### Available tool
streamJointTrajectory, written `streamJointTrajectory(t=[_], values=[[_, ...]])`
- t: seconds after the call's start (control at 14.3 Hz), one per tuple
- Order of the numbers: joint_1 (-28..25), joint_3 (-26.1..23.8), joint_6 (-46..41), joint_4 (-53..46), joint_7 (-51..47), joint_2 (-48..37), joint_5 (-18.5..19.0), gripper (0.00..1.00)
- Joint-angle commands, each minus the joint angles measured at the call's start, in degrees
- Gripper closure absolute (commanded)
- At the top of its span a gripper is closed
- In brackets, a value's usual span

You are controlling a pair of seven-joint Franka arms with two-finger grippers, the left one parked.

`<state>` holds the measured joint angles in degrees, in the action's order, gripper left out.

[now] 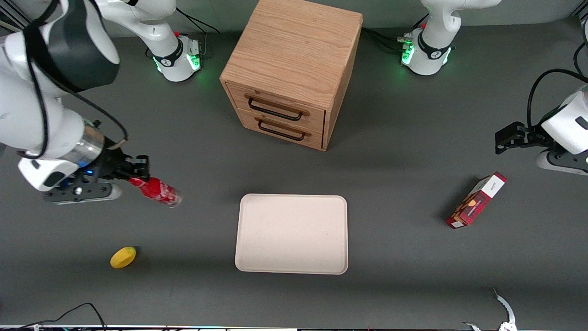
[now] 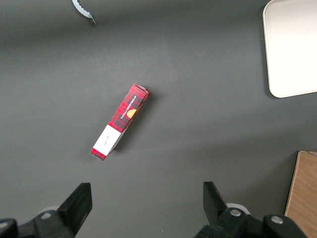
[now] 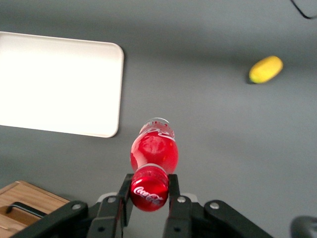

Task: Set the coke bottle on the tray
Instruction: 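Lift the bottle and carry it toward the cream tray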

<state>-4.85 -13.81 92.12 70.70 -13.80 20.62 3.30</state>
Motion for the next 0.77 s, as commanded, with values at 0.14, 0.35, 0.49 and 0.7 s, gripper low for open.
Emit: streamJointTrajectory(t=[0.14, 0.35, 0.49, 0.7], values=[[-4.03, 0.54, 1.2, -14.53, -0.88, 11.01, -0.4, 1.0], [-6.39, 0.89, 9.63, -14.62, -0.87, 13.91, -0.23, 1.0], [-7.37, 0.89, 15.08, -14.62, -1.4, 16.28, -0.14, 1.0], [-9.74, 2.47, 21.59, -14.71, -1.58, 19.45, -0.05, 1.0]])
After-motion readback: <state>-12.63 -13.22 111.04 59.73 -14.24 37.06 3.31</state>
